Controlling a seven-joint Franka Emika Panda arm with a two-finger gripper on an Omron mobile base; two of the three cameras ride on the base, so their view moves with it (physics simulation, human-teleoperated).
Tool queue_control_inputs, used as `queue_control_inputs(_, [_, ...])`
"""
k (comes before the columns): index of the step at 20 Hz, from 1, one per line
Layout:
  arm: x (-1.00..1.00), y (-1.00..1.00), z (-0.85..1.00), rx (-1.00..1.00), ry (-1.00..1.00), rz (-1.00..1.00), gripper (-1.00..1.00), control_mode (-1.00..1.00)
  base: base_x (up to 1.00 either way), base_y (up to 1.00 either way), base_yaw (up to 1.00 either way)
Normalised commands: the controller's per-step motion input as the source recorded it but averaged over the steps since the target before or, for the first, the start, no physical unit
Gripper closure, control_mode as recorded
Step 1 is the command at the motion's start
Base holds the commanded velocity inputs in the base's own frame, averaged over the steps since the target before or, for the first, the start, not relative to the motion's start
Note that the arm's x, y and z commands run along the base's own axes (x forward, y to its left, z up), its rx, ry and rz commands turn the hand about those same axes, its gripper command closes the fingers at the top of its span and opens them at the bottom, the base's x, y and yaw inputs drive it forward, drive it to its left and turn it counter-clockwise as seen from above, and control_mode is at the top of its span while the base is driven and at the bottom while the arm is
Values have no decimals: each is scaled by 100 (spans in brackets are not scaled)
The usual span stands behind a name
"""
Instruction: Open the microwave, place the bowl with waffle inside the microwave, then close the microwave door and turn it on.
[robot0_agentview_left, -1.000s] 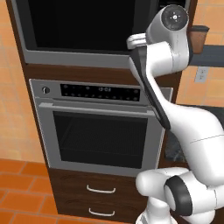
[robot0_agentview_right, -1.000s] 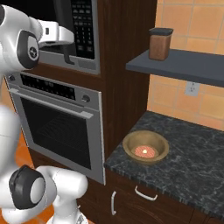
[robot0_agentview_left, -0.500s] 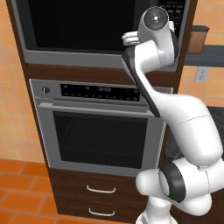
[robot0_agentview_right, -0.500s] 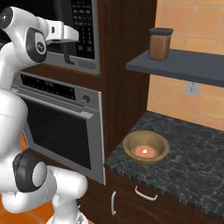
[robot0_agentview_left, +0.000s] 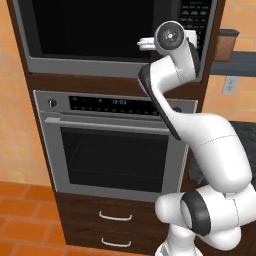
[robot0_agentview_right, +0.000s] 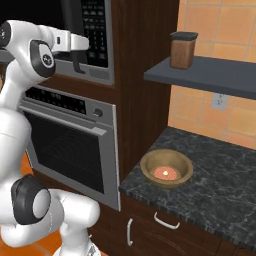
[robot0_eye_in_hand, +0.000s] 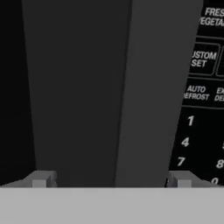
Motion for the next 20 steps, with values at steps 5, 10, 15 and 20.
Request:
queue_control_inputs(5, [55,98,-44,-11,-1,0,100,-100,0,0,0])
queue_control_inputs(10, [-3,100,-4,-7,-1,3,100,-100,0,0,0])
queue_control_inputs(15, [-56,100,0,-7,0,6,100,-100,0,0,0])
queue_control_inputs(20, [-64,100,2,-2,0,7,100,-100,0,0,0])
